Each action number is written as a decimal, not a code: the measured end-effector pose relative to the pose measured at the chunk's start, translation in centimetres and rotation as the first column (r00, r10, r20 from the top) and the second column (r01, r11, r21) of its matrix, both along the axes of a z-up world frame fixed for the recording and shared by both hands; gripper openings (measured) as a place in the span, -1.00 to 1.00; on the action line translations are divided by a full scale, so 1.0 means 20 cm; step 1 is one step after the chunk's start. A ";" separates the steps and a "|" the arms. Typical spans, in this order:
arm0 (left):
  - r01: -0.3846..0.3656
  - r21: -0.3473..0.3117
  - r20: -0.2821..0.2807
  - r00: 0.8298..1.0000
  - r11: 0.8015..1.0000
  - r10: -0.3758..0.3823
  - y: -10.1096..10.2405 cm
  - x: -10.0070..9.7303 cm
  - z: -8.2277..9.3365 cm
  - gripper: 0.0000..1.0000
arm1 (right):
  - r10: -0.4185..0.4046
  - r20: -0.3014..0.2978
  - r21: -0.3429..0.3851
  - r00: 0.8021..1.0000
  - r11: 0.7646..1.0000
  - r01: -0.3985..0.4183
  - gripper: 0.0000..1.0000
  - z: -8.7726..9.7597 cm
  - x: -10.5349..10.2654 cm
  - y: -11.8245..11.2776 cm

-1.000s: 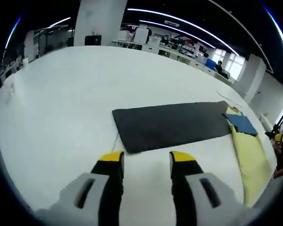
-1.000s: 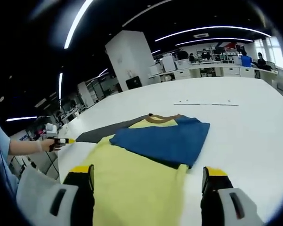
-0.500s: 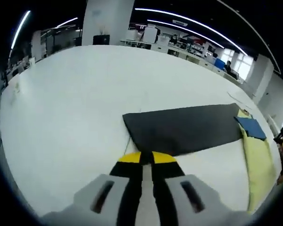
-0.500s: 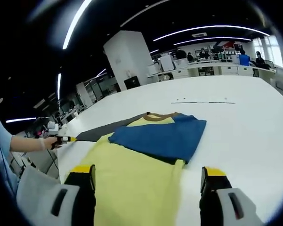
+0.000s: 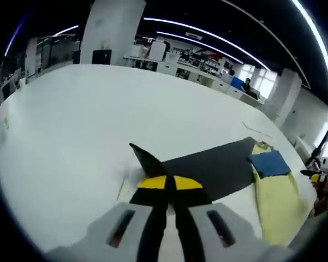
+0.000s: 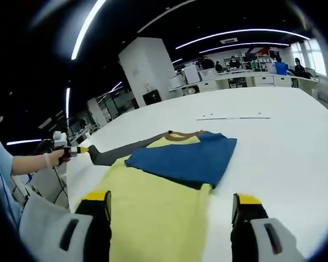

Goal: Fold the garment on the visible template until the final outline fits inside the template.

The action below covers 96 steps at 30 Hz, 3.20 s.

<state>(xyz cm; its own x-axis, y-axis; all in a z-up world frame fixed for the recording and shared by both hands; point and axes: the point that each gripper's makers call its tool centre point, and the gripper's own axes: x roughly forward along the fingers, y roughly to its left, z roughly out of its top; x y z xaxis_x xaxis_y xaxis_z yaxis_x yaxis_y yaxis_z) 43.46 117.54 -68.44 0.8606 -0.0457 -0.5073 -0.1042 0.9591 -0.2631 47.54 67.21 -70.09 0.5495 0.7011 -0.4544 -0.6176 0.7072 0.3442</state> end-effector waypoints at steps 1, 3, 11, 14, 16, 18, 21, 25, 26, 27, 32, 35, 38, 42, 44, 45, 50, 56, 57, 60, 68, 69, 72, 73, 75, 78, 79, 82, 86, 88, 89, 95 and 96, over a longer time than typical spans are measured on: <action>0.018 -0.011 0.019 1.000 1.000 -0.018 -0.04 0.03 0.04 -1.00 | -0.007 0.002 0.009 1.000 1.000 0.007 0.84 0.01 0.01 0.00; 0.046 -0.019 0.040 0.998 0.999 -0.045 -0.11 0.08 0.09 -1.00 | -0.015 0.001 0.019 1.000 1.000 0.015 0.85 0.01 0.01 -0.01; 0.160 -0.069 0.101 0.983 0.985 -0.152 -0.35 0.25 0.18 -1.00 | -0.039 0.012 0.038 0.999 0.999 0.039 0.89 0.02 0.00 -0.04; 0.197 -0.081 0.120 0.975 0.977 -0.186 -0.43 0.31 0.20 -1.00 | -0.032 0.013 0.026 0.999 0.999 0.032 0.94 0.01 -0.03 -0.05; 0.219 -0.097 0.135 0.969 0.971 -0.205 -0.49 0.35 0.22 -1.00 | -0.029 0.016 0.021 0.999 0.999 0.029 0.98 0.00 -0.04 -0.06; 0.235 -0.099 0.145 0.965 0.967 -0.220 -0.54 0.40 0.24 -1.00 | -0.029 0.017 0.020 0.999 0.999 0.028 1.00 0.00 -0.05 -0.07; 0.258 -0.115 0.160 0.958 0.959 -0.239 -0.63 0.45 0.27 -1.00 | -0.028 0.020 0.013 0.999 1.000 0.028 1.00 0.00 -0.06 -0.10; 0.291 -0.136 0.186 0.946 0.947 -0.264 -0.74 0.53 0.32 -1.00 | -0.045 0.021 0.031 0.999 0.999 0.045 1.00 0.02 -0.07 -0.13; 0.299 -0.149 0.192 0.944 0.943 -0.269 -0.77 0.57 0.33 -1.00 | -0.048 0.022 0.032 0.999 0.998 0.047 1.00 0.02 -0.07 -0.13; 0.308 -0.147 0.198 0.940 0.940 -0.277 -0.80 0.59 0.33 -1.00 | -0.048 0.021 0.031 0.999 0.998 0.048 1.00 0.01 -0.07 -0.13; 0.392 -0.178 0.230 0.908 0.902 -0.350 -1.06 0.70 0.38 -1.00 | -0.059 0.014 0.022 0.998 0.998 0.058 1.00 0.00 -0.07 -0.16; 0.427 -0.183 0.231 0.894 0.885 -0.384 -1.20 0.74 0.38 -1.00 | -0.073 0.013 0.030 0.997 0.997 0.073 1.00 0.01 -0.06 -0.19; 0.459 -0.197 0.241 0.879 0.867 -0.411 -1.30 0.77 0.39 -1.00 | -0.087 0.009 0.033 0.996 0.996 0.087 1.00 0.01 -0.06 -0.21; 0.492 -0.216 0.250 0.863 0.844 -0.439 -1.43 0.81 0.39 -1.00 | -0.098 0.005 0.034 0.995 0.995 0.098 1.00 0.00 -0.07 -0.24; 0.510 -0.240 0.254 0.854 0.826 -0.453 -1.51 0.82 0.38 -1.00 | -0.105 0.002 0.034 0.994 0.994 0.105 1.00 -0.01 -0.07 -0.25; 0.517 -0.243 0.258 0.850 0.821 -0.459 -1.54 0.82 0.38 -1.00 | -0.108 0.000 0.035 0.994 0.994 0.108 1.00 -0.01 -0.08 -0.26; 0.572 -0.244 0.275 0.815 0.783 -0.510 -1.75 0.84 0.39 -1.00 | -0.119 -0.007 0.035 0.993 0.992 0.119 1.00 -0.02 -0.08 -0.28; 0.620 -0.254 0.287 0.781 0.742 -0.555 -1.96 0.85 0.38 -1.00 | -0.133 -0.009 0.039 0.991 0.990 0.133 1.00 -0.02 -0.07 -0.31; 0.628 -0.250 0.286 0.775 0.737 -0.564 -1.99 0.84 0.37 -1.00 | -0.134 -0.010 0.038 0.991 0.990 0.134 0.99 -0.02 -0.07 -0.31; 0.658 -0.255 0.271 0.752 0.708 -0.601 -2.10 0.82 0.32 -1.00 | -0.141 -0.014 0.040 0.990 0.989 0.141 0.99 -0.03 -0.08 -0.32; 0.709 -0.263 0.205 0.704 0.654 -0.681 -2.33 0.74 0.15 -1.00 | -0.164 -0.027 0.043 0.986 0.985 0.165 0.99 -0.06 -0.10 -0.37; 0.716 -0.263 0.193 0.695 0.646 -0.692 -2.35 0.73 0.12 -1.00 | -0.167 -0.030 0.044 0.986 0.985 0.168 0.99 -0.06 -0.11 -0.38; 0.722 -0.256 0.169 0.688 0.642 -0.706 -2.39 0.72 0.06 -1.00 | -0.175 -0.037 0.045 0.984 0.983 0.176 0.99 -0.08 -0.12 -0.39; 0.722 -0.259 0.152 0.686 0.641 -0.712 -2.40 0.72 0.03 -1.00 | -0.179 -0.041 0.045 0.983 0.983 0.181 0.99 -0.08 -0.13 -0.40; 0.722 -0.269 0.140 0.685 0.638 -0.715 -2.42 0.71 -0.01 -1.00 | -0.189 -0.043 0.047 0.981 0.980 0.191 0.99 -0.08 -0.13 -0.42; 0.730 -0.255 0.111 0.673 0.634 -0.731 -2.43 0.69 -0.06 -1.00 | -0.203 -0.047 0.053 0.978 0.977 0.205 0.99 -0.08 -0.14 -0.44; 0.733 -0.252 0.104 0.670 0.632 -0.735 -2.44 0.69 -0.07 -1.00 | -0.208 -0.048 0.052 0.977 0.976 0.210 0.99 -0.08 -0.14 -0.45; 0.740 -0.244 0.081 0.659 0.627 -0.747 -2.45 0.67 -0.11 -1.00 | -0.213 -0.051 0.050 0.976 0.975 0.216 0.99 -0.08 -0.15 -0.47; 0.747 -0.239 0.064 0.649 0.620 -0.758 -2.46 0.66 -0.14 -1.00 | -0.213 -0.054 0.049 0.975 0.975 0.216 0.98 -0.09 -0.15 -0.47; 0.754 -0.239 0.060 0.640 0.612 -0.766 -2.47 0.65 -0.15 -1.00 | -0.213 -0.056 0.049 0.975 0.975 0.216 0.98 -0.09 -0.15 -0.46; 0.758 -0.236 0.057 0.636 0.608 -0.770 -2.47 0.65 -0.16 -1.00 | -0.212 -0.057 0.049 0.976 0.975 0.215 0.98 -0.09 -0.15 -0.46; 0.777 -0.223 0.058 0.614 0.589 -0.787 -2.46 0.63 -0.17 -0.97 | -0.206 -0.062 0.054 0.976 0.976 0.210 0.98 -0.09 -0.15 -0.45; 0.783 -0.218 0.062 0.608 0.583 -0.792 -2.46 0.63 -0.17 -0.92 | -0.205 -0.061 0.053 0.977 0.977 0.208 0.98 -0.09 -0.15 -0.44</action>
